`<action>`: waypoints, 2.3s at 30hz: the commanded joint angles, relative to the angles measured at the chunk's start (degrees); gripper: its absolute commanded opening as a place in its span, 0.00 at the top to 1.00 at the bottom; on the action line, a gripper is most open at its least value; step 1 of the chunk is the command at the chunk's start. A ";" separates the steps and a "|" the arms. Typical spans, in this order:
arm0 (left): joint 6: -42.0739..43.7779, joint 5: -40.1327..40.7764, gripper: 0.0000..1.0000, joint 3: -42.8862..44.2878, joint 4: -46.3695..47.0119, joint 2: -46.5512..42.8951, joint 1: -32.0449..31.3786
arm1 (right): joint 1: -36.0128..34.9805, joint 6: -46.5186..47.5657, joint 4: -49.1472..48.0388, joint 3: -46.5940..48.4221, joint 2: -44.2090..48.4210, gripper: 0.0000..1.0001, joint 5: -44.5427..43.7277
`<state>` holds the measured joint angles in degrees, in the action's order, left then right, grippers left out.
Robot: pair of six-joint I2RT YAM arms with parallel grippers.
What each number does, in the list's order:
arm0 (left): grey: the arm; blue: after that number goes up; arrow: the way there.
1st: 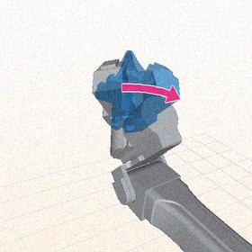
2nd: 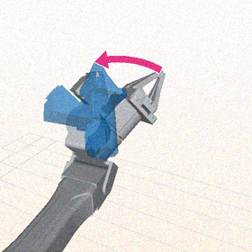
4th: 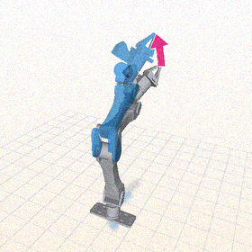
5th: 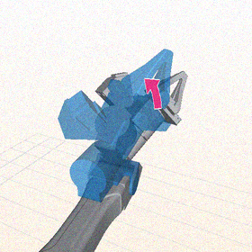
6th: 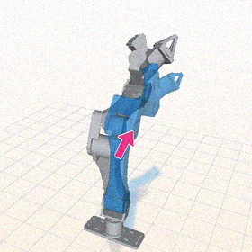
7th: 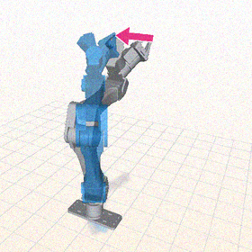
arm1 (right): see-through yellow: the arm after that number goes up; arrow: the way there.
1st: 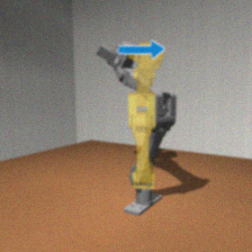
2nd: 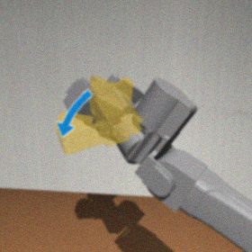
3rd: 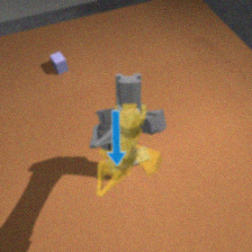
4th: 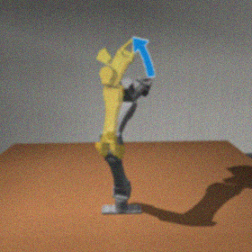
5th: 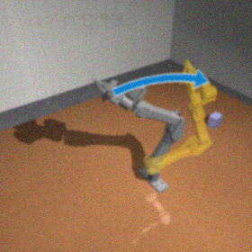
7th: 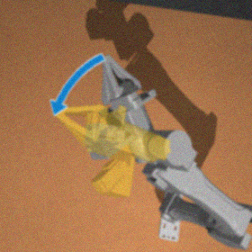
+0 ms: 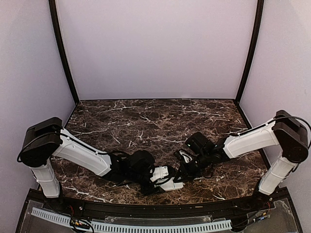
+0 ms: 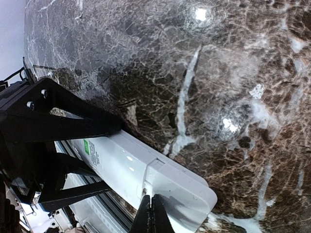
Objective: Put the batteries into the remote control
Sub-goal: Load the battery cover onto the remote control without the battery cover.
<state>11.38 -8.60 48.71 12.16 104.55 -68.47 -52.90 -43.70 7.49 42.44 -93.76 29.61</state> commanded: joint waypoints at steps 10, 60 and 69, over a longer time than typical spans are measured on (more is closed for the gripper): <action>0.66 0.99 0.27 -3.39 -9.57 0.25 -0.79 | -0.53 2.71 9.44 5.78 0.84 1.00 -2.32; -31.30 10.60 0.98 -11.04 -17.68 -11.88 -3.51 | -10.83 -9.13 30.30 8.63 -1.48 1.00 -32.18; -31.11 10.36 0.99 -10.83 -17.63 -11.52 -3.78 | -11.43 -9.15 30.73 8.82 -2.56 1.00 -32.16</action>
<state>-20.16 3.51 39.29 0.21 91.07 -71.85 -63.29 -52.36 34.28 51.99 -94.11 -1.58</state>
